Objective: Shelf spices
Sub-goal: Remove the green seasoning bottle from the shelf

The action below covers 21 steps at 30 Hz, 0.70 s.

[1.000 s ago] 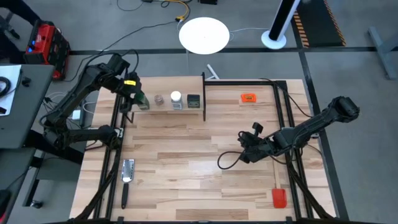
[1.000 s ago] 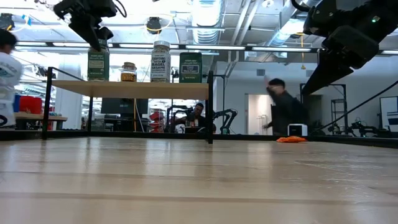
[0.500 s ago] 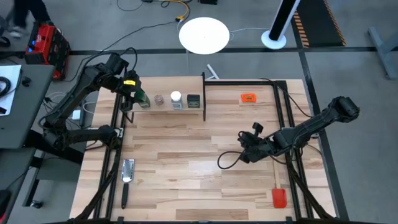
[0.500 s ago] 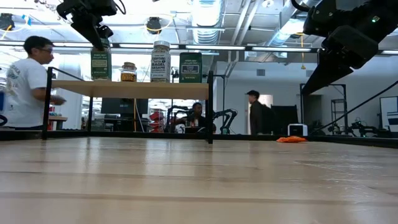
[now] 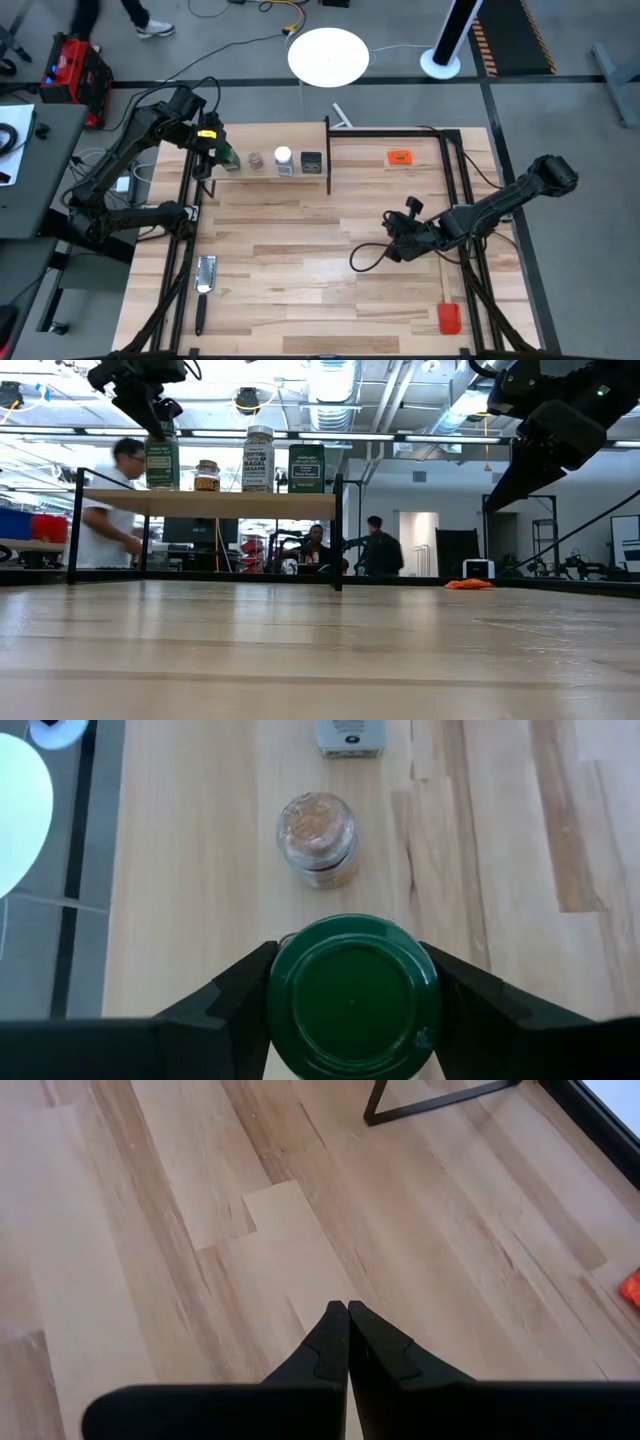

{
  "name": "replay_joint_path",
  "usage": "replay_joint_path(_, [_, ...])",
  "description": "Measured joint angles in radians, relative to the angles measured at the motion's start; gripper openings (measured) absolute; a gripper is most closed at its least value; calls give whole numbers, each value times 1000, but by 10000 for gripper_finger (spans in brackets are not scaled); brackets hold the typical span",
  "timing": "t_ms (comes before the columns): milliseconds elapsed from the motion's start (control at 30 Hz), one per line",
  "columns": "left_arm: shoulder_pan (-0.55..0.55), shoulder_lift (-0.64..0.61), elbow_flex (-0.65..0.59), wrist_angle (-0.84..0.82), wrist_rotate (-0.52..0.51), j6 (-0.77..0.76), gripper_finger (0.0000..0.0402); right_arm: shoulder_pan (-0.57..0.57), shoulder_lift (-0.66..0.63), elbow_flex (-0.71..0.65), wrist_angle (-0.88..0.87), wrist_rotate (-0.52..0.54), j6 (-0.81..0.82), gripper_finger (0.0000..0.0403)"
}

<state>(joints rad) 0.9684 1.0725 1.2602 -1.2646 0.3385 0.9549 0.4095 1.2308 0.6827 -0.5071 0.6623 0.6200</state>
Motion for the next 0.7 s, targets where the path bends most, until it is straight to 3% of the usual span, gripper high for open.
replay_joint_path(700, [0, 0, 0, 35, -5, -66, 221, 0, 0, 0, 25, 1, -19, 13])
